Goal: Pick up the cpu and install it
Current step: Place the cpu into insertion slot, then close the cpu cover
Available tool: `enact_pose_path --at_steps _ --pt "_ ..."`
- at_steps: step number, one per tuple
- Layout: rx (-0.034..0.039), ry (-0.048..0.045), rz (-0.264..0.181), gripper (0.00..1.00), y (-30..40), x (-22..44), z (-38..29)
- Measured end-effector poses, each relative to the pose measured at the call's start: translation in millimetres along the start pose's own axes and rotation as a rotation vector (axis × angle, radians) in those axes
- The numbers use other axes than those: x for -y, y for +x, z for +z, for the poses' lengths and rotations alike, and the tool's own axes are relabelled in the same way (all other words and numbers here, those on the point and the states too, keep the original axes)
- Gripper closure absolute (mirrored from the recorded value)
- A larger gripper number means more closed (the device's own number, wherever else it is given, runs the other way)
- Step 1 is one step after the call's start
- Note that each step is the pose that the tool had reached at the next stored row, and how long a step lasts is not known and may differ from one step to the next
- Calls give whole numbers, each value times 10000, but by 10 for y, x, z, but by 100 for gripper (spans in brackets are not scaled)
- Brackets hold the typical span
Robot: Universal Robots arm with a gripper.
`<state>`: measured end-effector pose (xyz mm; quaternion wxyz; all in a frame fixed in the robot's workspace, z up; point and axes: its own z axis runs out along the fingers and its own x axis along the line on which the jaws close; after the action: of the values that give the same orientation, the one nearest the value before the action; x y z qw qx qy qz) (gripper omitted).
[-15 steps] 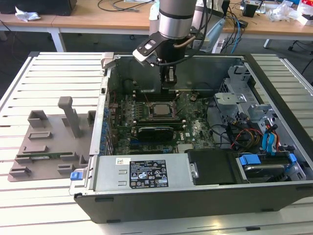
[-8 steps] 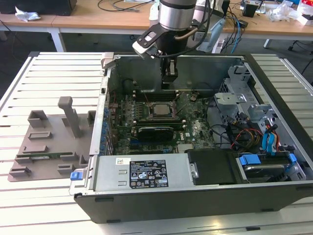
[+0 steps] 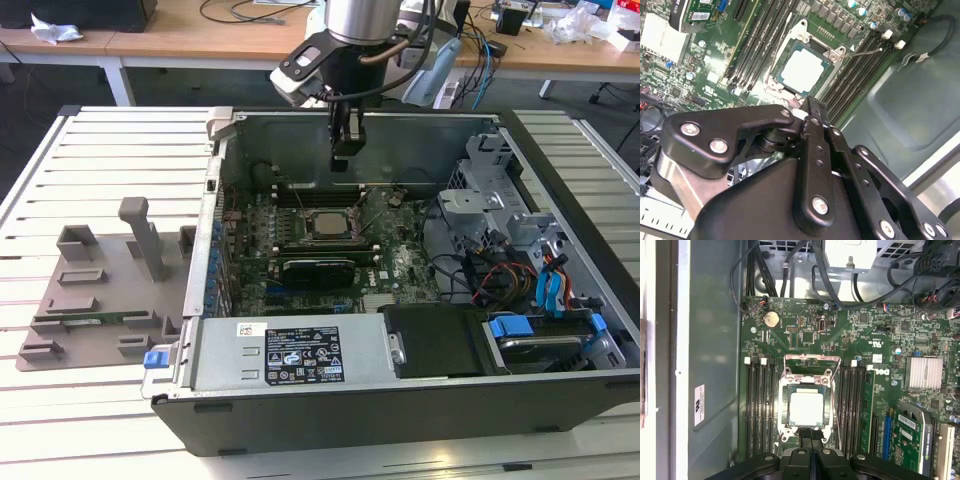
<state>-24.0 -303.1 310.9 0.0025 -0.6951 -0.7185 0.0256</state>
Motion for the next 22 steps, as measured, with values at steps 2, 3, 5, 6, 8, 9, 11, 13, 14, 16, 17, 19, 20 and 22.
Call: enact_pose_path --at_steps 2,3,5,6,8,9,11,13,14,16,17,19,20,22 --pt "-2 -2 0 89 0 0 0" --pt "0 0 0 89 0 0 -1" --pt "0 0 0 89 0 0 -2" --pt "0 0 0 89 0 0 -2" --pt "0 0 0 89 0 0 -3" --pt "0 0 0 89 0 0 -3" --pt "0 0 0 89 0 0 -3" --pt "0 0 1 89 0 0 -4" --pt "1 0 0 89 -1 -27 -6" --pt "1 0 0 89 -4 -98 -9" --pt "1 0 0 89 -4 -119 -9" --pt "0 0 2 89 -7 -192 -12" --pt "0 0 0 89 -8 -243 -14" --pt "15 0 1 89 -13 -399 -20"
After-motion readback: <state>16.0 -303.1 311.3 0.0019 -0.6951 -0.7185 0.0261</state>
